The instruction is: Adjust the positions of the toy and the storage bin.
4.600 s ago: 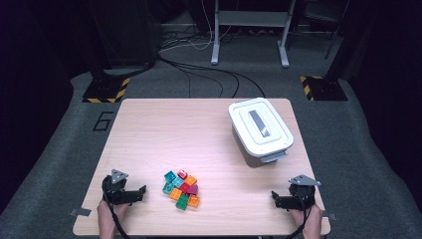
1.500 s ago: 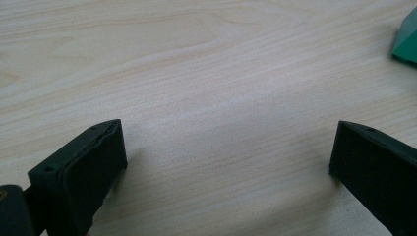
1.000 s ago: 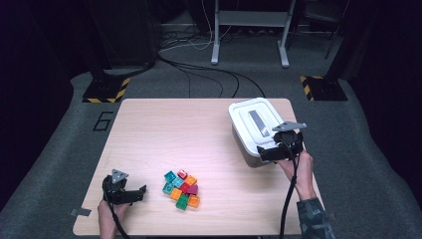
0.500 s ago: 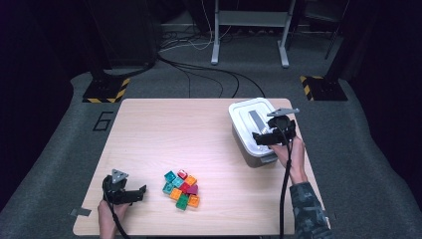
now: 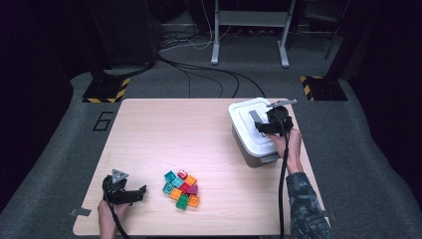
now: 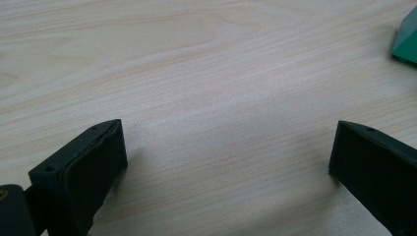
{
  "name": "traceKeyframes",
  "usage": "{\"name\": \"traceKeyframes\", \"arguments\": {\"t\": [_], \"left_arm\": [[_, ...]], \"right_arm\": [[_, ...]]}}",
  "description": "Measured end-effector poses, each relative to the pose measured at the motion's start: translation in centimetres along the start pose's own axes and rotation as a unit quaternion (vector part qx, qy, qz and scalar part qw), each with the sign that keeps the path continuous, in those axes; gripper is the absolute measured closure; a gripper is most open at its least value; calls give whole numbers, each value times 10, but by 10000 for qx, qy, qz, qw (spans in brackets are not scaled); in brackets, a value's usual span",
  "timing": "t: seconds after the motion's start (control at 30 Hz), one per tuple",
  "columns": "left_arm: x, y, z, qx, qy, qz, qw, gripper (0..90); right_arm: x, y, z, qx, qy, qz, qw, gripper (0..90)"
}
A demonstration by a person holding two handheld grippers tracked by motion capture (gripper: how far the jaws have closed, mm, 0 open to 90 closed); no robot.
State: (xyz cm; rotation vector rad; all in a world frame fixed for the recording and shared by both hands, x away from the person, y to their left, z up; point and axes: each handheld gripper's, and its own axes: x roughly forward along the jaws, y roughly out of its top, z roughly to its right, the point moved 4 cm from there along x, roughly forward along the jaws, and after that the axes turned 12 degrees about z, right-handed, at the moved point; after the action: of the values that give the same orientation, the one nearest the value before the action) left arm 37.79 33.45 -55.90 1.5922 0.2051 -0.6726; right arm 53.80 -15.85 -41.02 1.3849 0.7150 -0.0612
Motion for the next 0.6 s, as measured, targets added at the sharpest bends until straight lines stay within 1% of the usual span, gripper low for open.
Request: {"name": "traceKeyframes", "arguments": {"t": [0.1, 0.13, 0.2, 0.27, 0.3, 0.33, 0.4, 0.43, 0.5, 0.57, 0.6], "left_arm": [[0, 0, 0, 1, 0, -1, 10000, 8], [0, 0, 0, -1, 1, 0, 10000, 8], [0, 0, 0, -1, 1, 0, 10000, 7], [0, 0, 0, -2, 0, 0, 10000, 8], [0, 0, 0, -2, 0, 0, 10000, 8], [0, 0, 0, 27, -10, -24, 10000, 8], [0, 0, 0, 28, -8, -24, 10000, 8], [0, 0, 0, 30, -11, -25, 10000, 8], [0, 0, 0, 29, -9, -26, 10000, 8], [0, 0, 0, 30, -8, -22, 10000, 8], [0, 0, 0, -3, 1, 2, 10000, 8]], "right_arm": [[6, 0, 3, 124, 14, -47, 9999, 510], [7, 0, 4, 124, 50, 3, 9999, 527], [9, 1, 4, 225, 112, 16, 9997, 562], [12, 1, 4, 191, 158, -1, 9997, 579], [13, 1, 2, 195, 101, -16, 9998, 584], [14, 2, 2, 128, 78, -26, 9999, 592], [15, 2, 1, 118, 65, -67, 9999, 608], [16, 3, 1, 53, 91, -44, 9999, 631], [17, 3, 0, 5, 117, -21, 9999, 642], [17, 3, 0, -1, 137, -6, 9999, 644], [17, 3, 0, 8, 131, -5, 9999, 645]]}}
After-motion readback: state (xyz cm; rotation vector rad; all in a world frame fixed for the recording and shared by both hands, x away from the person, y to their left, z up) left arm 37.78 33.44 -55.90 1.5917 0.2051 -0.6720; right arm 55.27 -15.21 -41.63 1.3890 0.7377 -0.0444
